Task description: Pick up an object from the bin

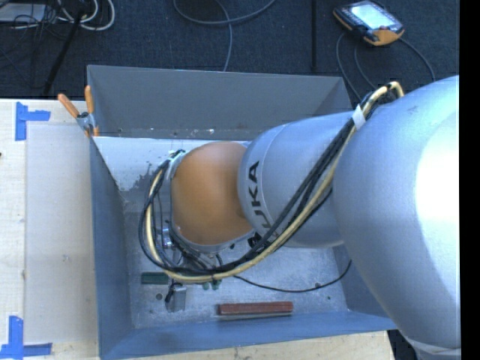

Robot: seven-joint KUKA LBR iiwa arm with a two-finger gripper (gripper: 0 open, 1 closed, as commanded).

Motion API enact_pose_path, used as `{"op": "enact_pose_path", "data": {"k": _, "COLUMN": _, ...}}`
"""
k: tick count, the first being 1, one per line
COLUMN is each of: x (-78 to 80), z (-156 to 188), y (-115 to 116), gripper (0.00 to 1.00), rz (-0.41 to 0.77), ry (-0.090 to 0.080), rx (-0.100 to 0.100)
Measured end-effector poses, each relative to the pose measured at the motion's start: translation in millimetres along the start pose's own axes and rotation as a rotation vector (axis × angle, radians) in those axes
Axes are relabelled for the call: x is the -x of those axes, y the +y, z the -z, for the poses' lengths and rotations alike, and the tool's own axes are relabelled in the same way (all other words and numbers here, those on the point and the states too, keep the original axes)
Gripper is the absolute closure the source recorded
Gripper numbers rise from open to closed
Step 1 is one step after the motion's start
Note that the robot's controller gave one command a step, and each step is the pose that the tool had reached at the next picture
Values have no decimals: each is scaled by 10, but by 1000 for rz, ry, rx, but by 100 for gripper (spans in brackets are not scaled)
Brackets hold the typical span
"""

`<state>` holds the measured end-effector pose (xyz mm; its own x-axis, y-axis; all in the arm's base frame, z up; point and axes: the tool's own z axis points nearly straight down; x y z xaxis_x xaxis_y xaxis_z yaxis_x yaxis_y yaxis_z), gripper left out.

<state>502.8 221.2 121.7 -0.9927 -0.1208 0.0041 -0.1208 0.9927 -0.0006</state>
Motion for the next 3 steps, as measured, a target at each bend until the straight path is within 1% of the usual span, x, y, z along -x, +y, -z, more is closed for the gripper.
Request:
{"op": "enact_pose_path", "data": {"k": 1, "x": 84, "z": -81, "y": -275, "gripper": 0, "rz": -78, "ry": -5, "rx": 1}}
{"op": "enact_pose_path", "data": {"k": 2, "x": 20, "z": -541, "y": -287, "gripper": 0, "rz": -41, "ry": 0, "rx": -1}}
{"op": "enact_pose_path", "data": {"k": 3, "x": 92, "z": -516, "y": -66, "gripper": 100, "rz": -110, "ry": -4, "rx": 2}}
